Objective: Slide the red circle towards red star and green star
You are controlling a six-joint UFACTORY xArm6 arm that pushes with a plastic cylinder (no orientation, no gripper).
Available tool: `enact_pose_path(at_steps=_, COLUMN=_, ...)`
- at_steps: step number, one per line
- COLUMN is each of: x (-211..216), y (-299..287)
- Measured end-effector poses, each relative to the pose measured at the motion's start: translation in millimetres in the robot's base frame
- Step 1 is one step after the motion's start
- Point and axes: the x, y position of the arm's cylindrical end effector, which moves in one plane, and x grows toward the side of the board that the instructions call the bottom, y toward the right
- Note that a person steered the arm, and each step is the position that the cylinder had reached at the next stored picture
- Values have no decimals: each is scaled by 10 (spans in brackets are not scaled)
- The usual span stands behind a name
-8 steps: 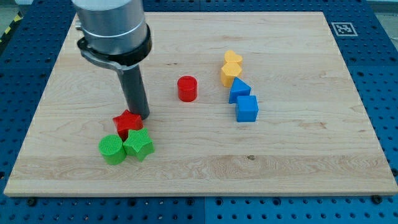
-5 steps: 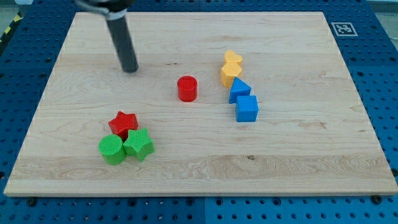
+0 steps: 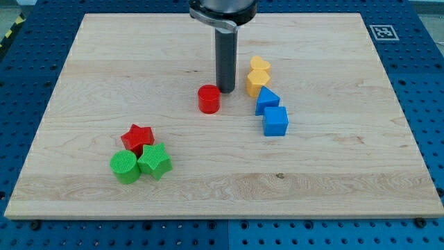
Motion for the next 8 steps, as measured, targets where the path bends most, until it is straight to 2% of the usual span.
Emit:
enact_pose_path(at_steps=3, x=324, y=-485)
enact_pose_path(at_steps=6, x=702, y=-547)
enact_pose_path(at_steps=8, x=769, y=-550)
